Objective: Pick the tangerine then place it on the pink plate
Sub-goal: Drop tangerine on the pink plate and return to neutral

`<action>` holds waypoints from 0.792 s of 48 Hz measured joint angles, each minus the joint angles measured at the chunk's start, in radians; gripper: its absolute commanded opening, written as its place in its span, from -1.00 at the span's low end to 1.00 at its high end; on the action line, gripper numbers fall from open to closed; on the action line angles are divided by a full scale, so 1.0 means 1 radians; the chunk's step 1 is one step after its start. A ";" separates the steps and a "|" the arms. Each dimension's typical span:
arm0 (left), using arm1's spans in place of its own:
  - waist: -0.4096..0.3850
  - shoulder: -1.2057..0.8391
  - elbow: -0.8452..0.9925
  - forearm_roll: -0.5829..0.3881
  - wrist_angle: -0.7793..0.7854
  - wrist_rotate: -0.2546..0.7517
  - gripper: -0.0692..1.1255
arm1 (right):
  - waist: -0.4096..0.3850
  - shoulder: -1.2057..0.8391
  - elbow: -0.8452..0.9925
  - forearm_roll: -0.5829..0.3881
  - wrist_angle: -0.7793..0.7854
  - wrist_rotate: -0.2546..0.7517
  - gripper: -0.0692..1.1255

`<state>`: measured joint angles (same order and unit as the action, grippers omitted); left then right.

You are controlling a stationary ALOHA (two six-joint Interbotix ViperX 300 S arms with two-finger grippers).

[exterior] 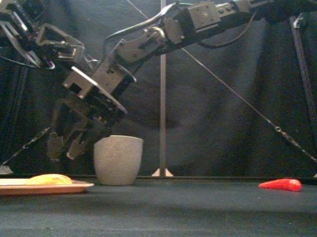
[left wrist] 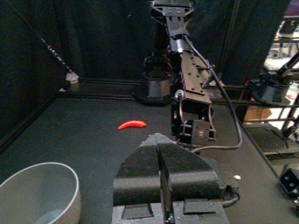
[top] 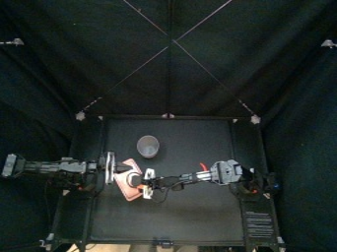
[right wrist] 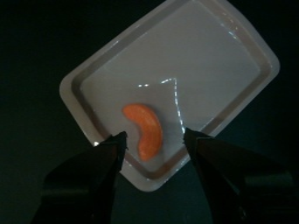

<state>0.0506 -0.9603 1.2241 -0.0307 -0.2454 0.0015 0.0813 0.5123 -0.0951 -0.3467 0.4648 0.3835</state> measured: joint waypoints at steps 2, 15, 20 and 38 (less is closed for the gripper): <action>0.003 -0.003 0.000 0.000 0.000 0.000 -0.70 | 0.008 -0.029 0.032 -0.005 -0.003 0.002 0.62; 0.018 -0.009 0.000 0.002 -0.005 0.000 -0.70 | 0.048 -0.201 0.244 -0.006 -0.146 0.006 0.62; 0.018 -0.009 0.000 0.002 -0.005 0.000 -0.69 | 0.049 -0.265 0.321 -0.003 -0.212 0.006 0.62; 0.020 -0.009 0.003 0.000 -0.006 0.000 -0.70 | 0.029 -0.388 0.443 -0.006 -0.296 0.005 0.62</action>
<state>0.0706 -0.9695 1.2272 -0.0307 -0.2516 0.0015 0.1104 0.1243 0.3482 -0.3528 0.1687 0.3881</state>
